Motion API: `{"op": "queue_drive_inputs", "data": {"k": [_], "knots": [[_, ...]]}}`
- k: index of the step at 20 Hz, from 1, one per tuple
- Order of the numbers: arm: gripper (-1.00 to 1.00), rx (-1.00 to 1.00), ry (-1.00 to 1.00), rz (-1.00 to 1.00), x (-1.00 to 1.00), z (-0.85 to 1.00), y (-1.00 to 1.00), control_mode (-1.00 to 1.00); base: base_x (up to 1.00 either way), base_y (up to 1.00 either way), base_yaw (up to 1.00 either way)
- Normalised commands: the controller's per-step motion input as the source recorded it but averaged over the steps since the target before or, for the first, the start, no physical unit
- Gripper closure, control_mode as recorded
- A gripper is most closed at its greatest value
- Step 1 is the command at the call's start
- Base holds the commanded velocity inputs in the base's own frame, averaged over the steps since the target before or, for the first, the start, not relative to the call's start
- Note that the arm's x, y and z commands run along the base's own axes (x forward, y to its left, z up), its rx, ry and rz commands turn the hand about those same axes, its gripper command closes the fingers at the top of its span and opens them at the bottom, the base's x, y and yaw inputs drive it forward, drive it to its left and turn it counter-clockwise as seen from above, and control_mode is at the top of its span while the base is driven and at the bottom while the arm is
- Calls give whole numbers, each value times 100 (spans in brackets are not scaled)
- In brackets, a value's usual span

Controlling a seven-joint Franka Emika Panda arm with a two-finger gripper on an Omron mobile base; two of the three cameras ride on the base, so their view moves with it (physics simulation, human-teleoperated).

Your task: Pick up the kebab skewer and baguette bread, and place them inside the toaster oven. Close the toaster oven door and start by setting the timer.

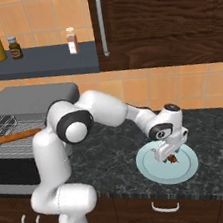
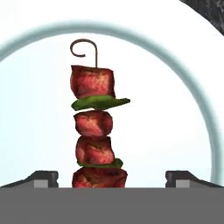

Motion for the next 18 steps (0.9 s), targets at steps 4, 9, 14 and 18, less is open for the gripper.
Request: {"op": "queue_drive_inputs", "data": {"k": [4,9,14,18], "knots": [[100,0,0,0,0,0,0,-100,0,0,0],[100,-4,-22,0,-20,-67,13,-100,0,0,0],[100,-21,-30,0,-36,-62,56,-100,0,0,0],[100,-4,5,0,-44,74,23,-100,0,0,0]]}}
